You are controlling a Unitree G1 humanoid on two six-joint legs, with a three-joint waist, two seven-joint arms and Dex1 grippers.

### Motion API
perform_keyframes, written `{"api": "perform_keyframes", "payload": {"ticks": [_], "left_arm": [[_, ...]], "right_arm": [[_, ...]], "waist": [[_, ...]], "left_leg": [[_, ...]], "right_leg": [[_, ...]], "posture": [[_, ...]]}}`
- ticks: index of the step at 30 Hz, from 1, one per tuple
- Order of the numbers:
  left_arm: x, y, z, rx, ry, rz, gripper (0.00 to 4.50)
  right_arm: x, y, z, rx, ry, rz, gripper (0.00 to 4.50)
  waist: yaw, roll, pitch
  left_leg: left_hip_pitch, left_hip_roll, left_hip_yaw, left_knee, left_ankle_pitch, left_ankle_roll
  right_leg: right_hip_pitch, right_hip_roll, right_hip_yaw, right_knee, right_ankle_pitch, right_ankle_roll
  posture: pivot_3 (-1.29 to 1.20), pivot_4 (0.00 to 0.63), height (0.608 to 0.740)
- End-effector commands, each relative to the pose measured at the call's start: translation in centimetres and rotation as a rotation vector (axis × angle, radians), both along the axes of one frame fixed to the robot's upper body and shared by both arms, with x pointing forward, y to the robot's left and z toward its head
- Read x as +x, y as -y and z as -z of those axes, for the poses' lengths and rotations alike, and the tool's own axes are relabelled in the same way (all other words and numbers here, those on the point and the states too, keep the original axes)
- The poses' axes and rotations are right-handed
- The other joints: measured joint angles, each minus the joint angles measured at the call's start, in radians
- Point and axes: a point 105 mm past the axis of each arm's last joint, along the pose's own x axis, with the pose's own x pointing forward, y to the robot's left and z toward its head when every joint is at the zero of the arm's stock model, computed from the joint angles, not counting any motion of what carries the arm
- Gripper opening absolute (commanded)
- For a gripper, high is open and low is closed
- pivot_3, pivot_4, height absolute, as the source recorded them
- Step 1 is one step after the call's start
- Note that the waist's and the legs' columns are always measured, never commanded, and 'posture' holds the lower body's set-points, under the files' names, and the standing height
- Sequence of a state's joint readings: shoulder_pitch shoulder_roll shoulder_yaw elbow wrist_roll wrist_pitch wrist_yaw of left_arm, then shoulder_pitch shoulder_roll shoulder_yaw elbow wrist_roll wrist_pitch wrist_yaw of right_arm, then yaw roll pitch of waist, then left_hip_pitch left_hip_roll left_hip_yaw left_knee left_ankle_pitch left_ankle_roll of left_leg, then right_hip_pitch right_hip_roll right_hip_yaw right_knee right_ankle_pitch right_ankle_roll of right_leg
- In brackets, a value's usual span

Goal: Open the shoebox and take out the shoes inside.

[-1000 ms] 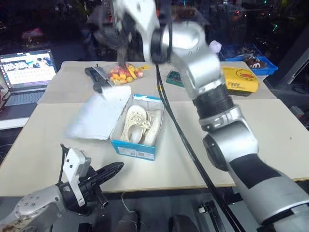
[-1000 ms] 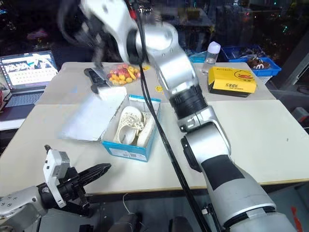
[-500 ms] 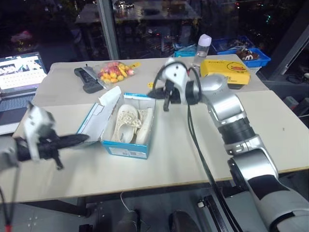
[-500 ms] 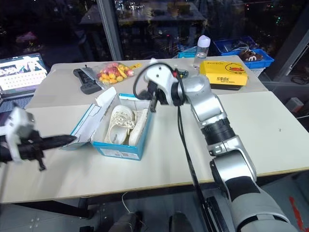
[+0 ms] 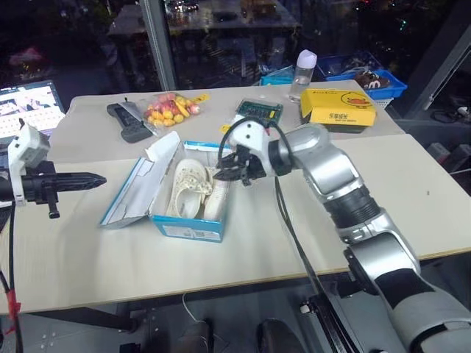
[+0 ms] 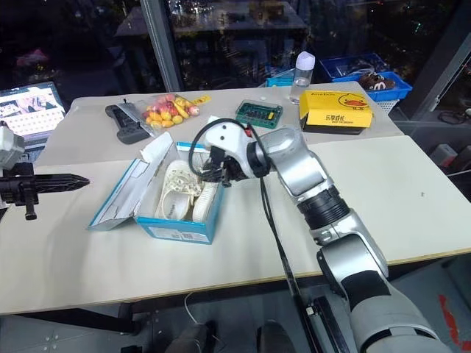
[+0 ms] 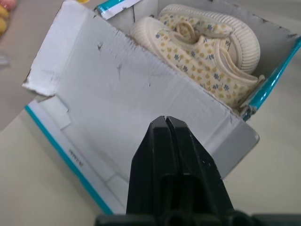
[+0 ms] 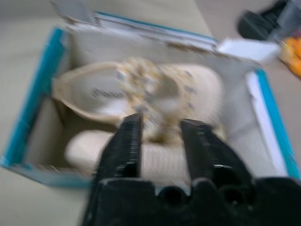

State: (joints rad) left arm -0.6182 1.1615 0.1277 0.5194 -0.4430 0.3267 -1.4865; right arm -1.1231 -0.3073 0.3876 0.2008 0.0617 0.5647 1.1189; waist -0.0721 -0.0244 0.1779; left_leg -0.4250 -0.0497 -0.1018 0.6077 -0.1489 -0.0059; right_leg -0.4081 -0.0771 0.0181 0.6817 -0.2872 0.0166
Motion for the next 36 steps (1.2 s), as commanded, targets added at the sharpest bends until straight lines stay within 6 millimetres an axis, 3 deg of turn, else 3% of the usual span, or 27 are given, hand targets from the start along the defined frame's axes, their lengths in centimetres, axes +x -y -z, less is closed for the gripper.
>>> {"api": "perform_keyframes", "payload": {"ticks": [1, 5, 9, 14, 20, 23, 28, 36], "left_arm": [[0.0, -0.1, -1.1, 0.014, 0.033, 0.013, 0.0], [0.1, -0.1, -1.2, 0.033, 0.058, 0.017, 0.0], [-0.1, 0.7, -2.3, -0.009, 0.076, 0.054, 0.0], [-0.7, 1.9, -4.7, -0.185, 0.08, 0.114, 0.0], [-1.2, 3.3, -2.1, -0.242, -0.012, 0.184, 0.0], [-1.0, 3.7, -1.4, -0.27, -0.026, 0.19, 0.0], [-0.3, 5.0, 1.6, -0.353, 0.004, 0.201, 0.0], [0.3, 7.2, 2.6, -0.419, 0.083, 0.193, 0.0]], "right_arm": [[-1.9, -2.2, -2.0, 0.032, 0.007, -0.075, 3.14], [-1.8, -3.6, -1.5, 0.028, 0.004, -0.059, 4.44], [-0.3, -3.8, -0.3, 0.002, 0.017, -0.015, 4.44], [1.3, -4.2, 0.5, 0.021, -0.029, 0.042, 4.44], [2.6, -4.0, 1.8, 0.041, -0.091, 0.099, 4.44], [2.8, -4.0, 1.9, 0.049, -0.103, 0.109, 4.44], [2.9, -4.2, 1.6, 0.094, -0.142, 0.129, 4.44], [3.1, -4.1, 1.6, 0.108, -0.161, 0.155, 4.44]], "waist": [[0.001, 0.0, 0.0], [0.003, 0.0, 0.0], [0.003, -0.001, -0.001], [0.003, -0.001, 0.0], [-0.002, -0.001, 0.0], [0.001, -0.001, 0.0], [0.003, -0.001, -0.001], [0.003, -0.002, -0.001]], "left_leg": [[0.0, 0.0, 0.0, 0.0, 0.0, 0.0], [0.0, 0.0, 0.0, 0.001, 0.0, 0.0], [0.0, 0.0, 0.0, 0.002, 0.0, 0.0], [0.0, -0.001, 0.0, 0.002, 0.0, 0.0], [0.001, 0.0, 0.0, 0.001, 0.0, 0.0], [0.001, 0.0, 0.0, 0.002, 0.0, 0.0], [0.001, 0.0, 0.0, 0.002, 0.0, 0.0], [0.0, -0.001, 0.0, 0.002, 0.0, 0.0]], "right_leg": [[0.0, 0.0, 0.0, 0.001, 0.0, 0.0], [0.0, 0.0, 0.0, 0.001, 0.0, 0.0], [0.0, 0.0, 0.0, 0.002, 0.0, 0.0], [0.0, 0.0, 0.0, 0.002, 0.0, 0.0], [0.0, 0.0, 0.001, 0.003, 0.0, 0.0], [-0.001, 0.0, 0.001, 0.004, 0.0, 0.0], [-0.001, 0.0, 0.001, 0.005, 0.0, 0.0], [-0.003, -0.001, 0.002, 0.005, 0.0, 0.0]], "posture": [[0.0, 0.15, 0.734], [0.0, 0.15, 0.734], [0.0, 0.15, 0.734], [0.0, 0.15, 0.734], [0.0, 0.15, 0.734], [0.0, 0.15, 0.734], [0.0, 0.15, 0.734], [0.0, 0.15, 0.734]]}}
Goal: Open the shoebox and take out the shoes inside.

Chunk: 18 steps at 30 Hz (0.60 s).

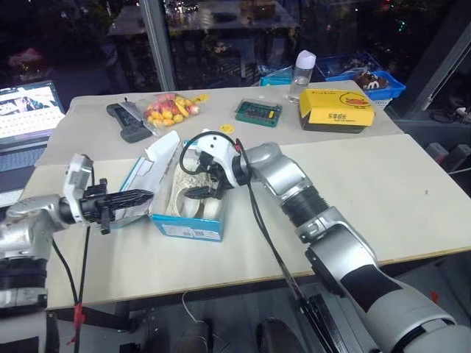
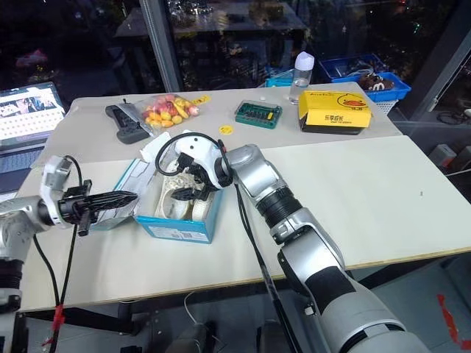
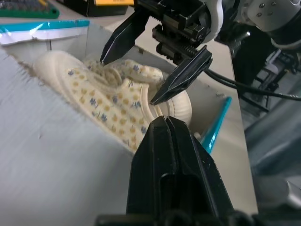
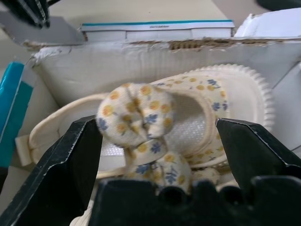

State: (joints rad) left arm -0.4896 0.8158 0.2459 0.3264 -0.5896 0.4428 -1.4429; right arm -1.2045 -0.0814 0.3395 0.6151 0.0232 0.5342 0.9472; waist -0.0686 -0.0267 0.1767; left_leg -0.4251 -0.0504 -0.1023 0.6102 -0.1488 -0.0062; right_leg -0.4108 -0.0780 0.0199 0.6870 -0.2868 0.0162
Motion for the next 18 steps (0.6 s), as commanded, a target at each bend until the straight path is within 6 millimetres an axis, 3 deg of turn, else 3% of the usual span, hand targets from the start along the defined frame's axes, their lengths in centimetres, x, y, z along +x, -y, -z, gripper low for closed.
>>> {"api": "perform_keyframes", "payload": {"ticks": [1, 6, 10, 15, 18], "left_arm": [[0.1, 0.1, -1.2, -0.013, 0.092, -0.031, 0.0], [0.2, 0.1, -1.0, -0.001, 0.104, -0.044, 0.0], [0.2, -0.2, -1.6, 0.015, 0.123, -0.052, 0.0], [-0.1, -1.3, -3.2, 0.044, 0.159, -0.086, 0.0], [-0.5, -2.5, -3.5, 0.072, 0.163, -0.106, 0.0]], "right_arm": [[-0.3, -0.7, -1.8, 0.04, 0.03, -0.015, 4.44], [-0.9, -0.7, -1.6, 0.029, 0.026, -0.035, 4.44], [-2.1, -1.1, -1.6, 0.03, 0.024, -0.108, 4.44], [-2.3, -1.5, -1.3, 0.032, 0.015, -0.108, 4.44], [-2.0, -1.7, -1.1, 0.037, 0.011, -0.086, 3.77]], "waist": [[-0.002, 0.0, 0.0], [-0.002, 0.0, 0.0], [-0.001, 0.0, 0.0], [-0.002, 0.0, 0.0], [-0.004, 0.0, 0.0]], "left_leg": [[0.0, 0.0, 0.0, 0.0, 0.0, 0.0], [0.001, 0.0, 0.0, 0.0, 0.0, 0.0], [0.0, -0.001, 0.0, 0.0, 0.0, 0.0], [0.001, 0.0, 0.0, 0.0, 0.0, 0.0], [0.001, 0.0, 0.0, 0.0, 0.0, 0.0]], "right_leg": [[0.0, 0.0, 0.001, 0.0, 0.0, 0.0], [-0.001, 0.0, 0.001, 0.001, 0.0, 0.0], [-0.001, 0.0, 0.001, 0.001, 0.0, 0.0], [-0.001, 0.0, 0.001, 0.001, 0.0, 0.0], [-0.001, 0.0, 0.001, 0.001, 0.0, 0.0]], "posture": [[0.0, 0.15, 0.734], [0.0, 0.15, 0.734], [0.0, 0.15, 0.734], [0.0, 0.15, 0.734], [0.0, 0.15, 0.734]]}}
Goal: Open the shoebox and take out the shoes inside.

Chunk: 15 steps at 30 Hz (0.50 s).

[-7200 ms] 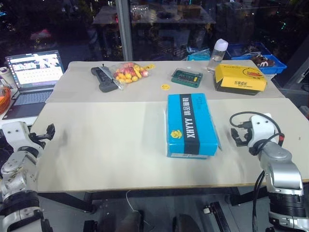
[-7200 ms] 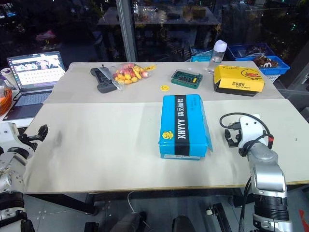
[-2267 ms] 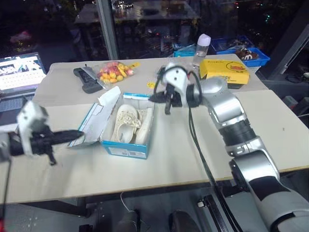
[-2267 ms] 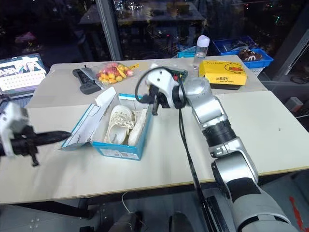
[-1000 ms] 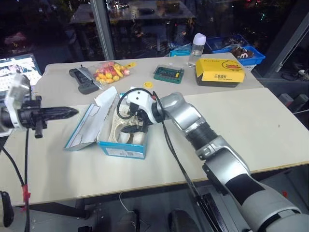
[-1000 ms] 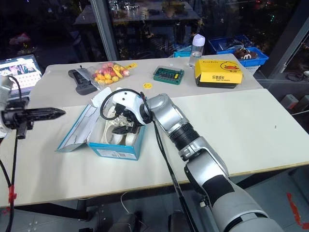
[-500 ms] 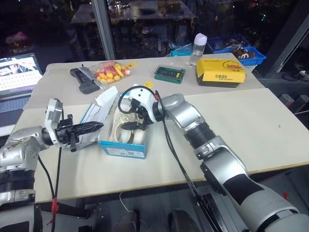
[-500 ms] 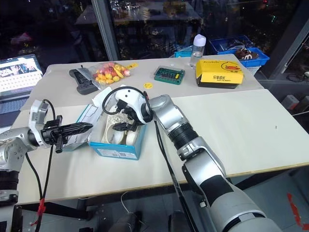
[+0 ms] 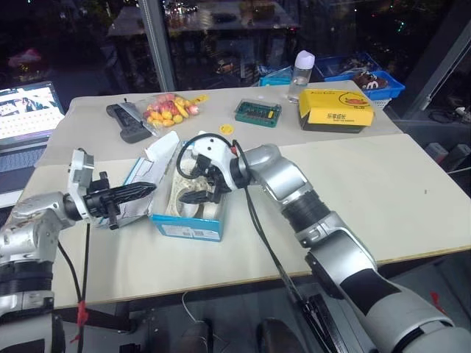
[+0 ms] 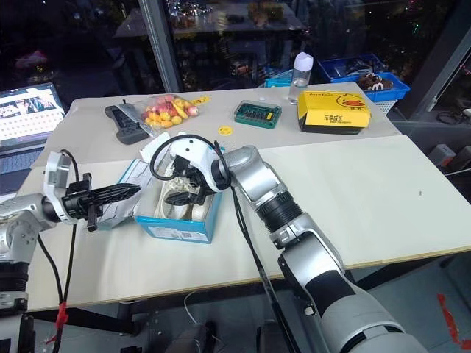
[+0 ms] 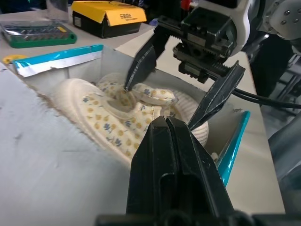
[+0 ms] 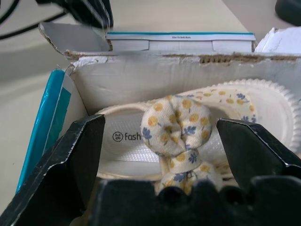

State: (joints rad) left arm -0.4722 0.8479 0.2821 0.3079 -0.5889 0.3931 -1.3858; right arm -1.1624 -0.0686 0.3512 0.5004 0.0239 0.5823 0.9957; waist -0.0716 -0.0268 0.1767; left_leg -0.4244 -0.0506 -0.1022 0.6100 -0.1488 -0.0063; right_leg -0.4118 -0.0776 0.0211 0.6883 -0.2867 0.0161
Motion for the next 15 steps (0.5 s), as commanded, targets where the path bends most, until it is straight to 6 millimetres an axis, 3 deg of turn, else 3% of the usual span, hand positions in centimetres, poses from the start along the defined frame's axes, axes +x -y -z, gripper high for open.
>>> {"api": "perform_keyframes", "payload": {"ticks": [1, 9, 12, 15], "left_arm": [[-0.7, -1.4, -2.4, 0.039, 0.087, -0.024, 0.0], [-1.6, -2.1, -2.8, 0.063, 0.101, -0.046, 0.0], [-2.2, -2.5, -2.5, 0.077, 0.077, -0.034, 0.0], [-2.1, -2.6, -2.0, 0.071, 0.076, -0.05, 0.0]], "right_arm": [[0.0, -0.8, -1.0, 0.031, 0.022, 0.004, 3.45], [0.2, -1.1, -1.0, 0.04, 0.024, 0.019, 0.72], [0.2, -1.2, -1.4, 0.051, 0.029, 0.018, 0.72], [0.2, -1.3, -3.6, 0.12, 0.03, 0.017, 0.72]], "waist": [[0.0, 0.0, 0.0], [0.0, 0.0, 0.0], [-0.002, 0.0, 0.0], [0.001, 0.0, 0.0]], "left_leg": [[0.0, 0.0, 0.0, 0.0, 0.0, 0.0], [0.0, -0.001, 0.0, 0.0, 0.0, 0.0], [0.0, 0.0, 0.0, -0.001, 0.0, 0.0], [0.0, 0.0, 0.0, -0.001, 0.0, 0.0]], "right_leg": [[0.0, 0.0, 0.0, 0.0, 0.0, 0.0], [0.0, -0.001, 0.0, 0.0, 0.0, 0.0], [-0.001, 0.0, 0.001, 0.001, 0.0, 0.0], [-0.003, 0.0, 0.001, 0.002, 0.0, 0.0]], "posture": [[0.0, 0.15, 0.734], [0.0, 0.15, 0.734], [0.0, 0.15, 0.734], [0.0, 0.15, 0.734]]}}
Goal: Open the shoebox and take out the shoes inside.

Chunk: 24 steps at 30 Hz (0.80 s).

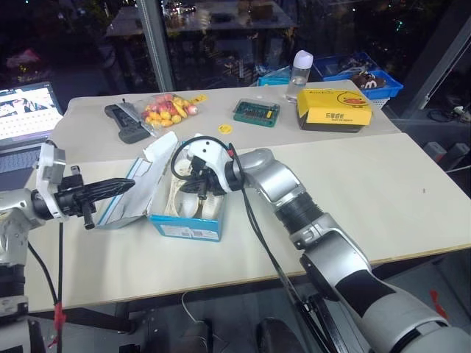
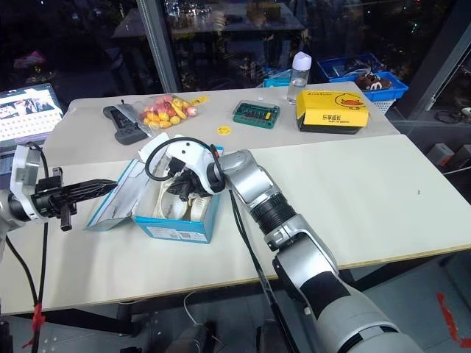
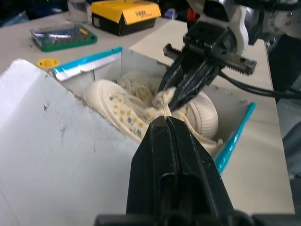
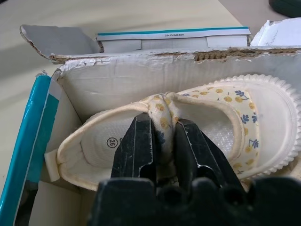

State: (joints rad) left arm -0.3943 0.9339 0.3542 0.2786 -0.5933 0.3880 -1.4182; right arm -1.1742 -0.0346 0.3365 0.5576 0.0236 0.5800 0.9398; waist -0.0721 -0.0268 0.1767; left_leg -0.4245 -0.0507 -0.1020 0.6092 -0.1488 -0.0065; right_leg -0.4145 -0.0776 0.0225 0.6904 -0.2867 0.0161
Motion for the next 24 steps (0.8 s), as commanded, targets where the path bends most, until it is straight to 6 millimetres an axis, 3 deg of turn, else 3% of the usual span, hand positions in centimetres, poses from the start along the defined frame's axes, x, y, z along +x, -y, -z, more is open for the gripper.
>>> {"api": "perform_keyframes", "payload": {"ticks": [1, 8, 14, 17, 24], "left_arm": [[-0.4, -0.2, -1.2, 0.003, 0.067, -0.01, 0.0], [-0.6, -0.3, -0.3, -0.01, 0.052, -0.021, 0.0], [-0.6, -0.2, -0.2, -0.008, 0.055, -0.026, 0.0], [-0.5, -0.2, -0.3, -0.005, 0.059, -0.03, 0.0], [-0.4, -0.3, -0.3, 0.0, 0.064, -0.035, 0.0]], "right_arm": [[-0.5, -0.8, -4.6, 0.123, 0.052, -0.034, 0.72], [-1.0, 0.2, -10.5, 0.281, 0.042, -0.031, 0.72], [-1.3, 1.3, -13.3, 0.351, 0.054, -0.023, 0.72], [-1.3, 1.8, -13.8, 0.362, 0.057, -0.014, 0.72], [-0.9, 2.3, -12.8, 0.327, 0.072, 0.01, 0.72]], "waist": [[0.002, 0.0, 0.0], [0.001, 0.0, 0.0], [0.001, 0.0, 0.0], [0.002, 0.0, 0.0], [0.001, 0.0, 0.0]], "left_leg": [[0.0, 0.0, 0.0, 0.0, 0.0, 0.0], [-0.004, 0.0, 0.001, 0.0, 0.0, 0.0], [-0.006, 0.0, 0.001, 0.0, 0.0, -0.001], [-0.006, 0.0, 0.001, 0.0, 0.0, -0.001], [-0.006, 0.0, 0.002, 0.0, 0.0, -0.001]], "right_leg": [[0.0, 0.0, 0.0, 0.0, 0.0, 0.0], [-0.006, 0.0, 0.001, 0.003, 0.0, 0.0], [-0.008, -0.001, 0.002, 0.003, 0.0, 0.0], [-0.008, 0.0, 0.002, 0.004, 0.0, 0.0], [-0.008, 0.0, 0.002, 0.004, 0.0, 0.0]], "posture": [[0.0, 0.15, 0.734], [0.0, 0.15, 0.734], [0.0, 0.15, 0.734], [0.0, 0.15, 0.734], [0.0, 0.15, 0.734]]}}
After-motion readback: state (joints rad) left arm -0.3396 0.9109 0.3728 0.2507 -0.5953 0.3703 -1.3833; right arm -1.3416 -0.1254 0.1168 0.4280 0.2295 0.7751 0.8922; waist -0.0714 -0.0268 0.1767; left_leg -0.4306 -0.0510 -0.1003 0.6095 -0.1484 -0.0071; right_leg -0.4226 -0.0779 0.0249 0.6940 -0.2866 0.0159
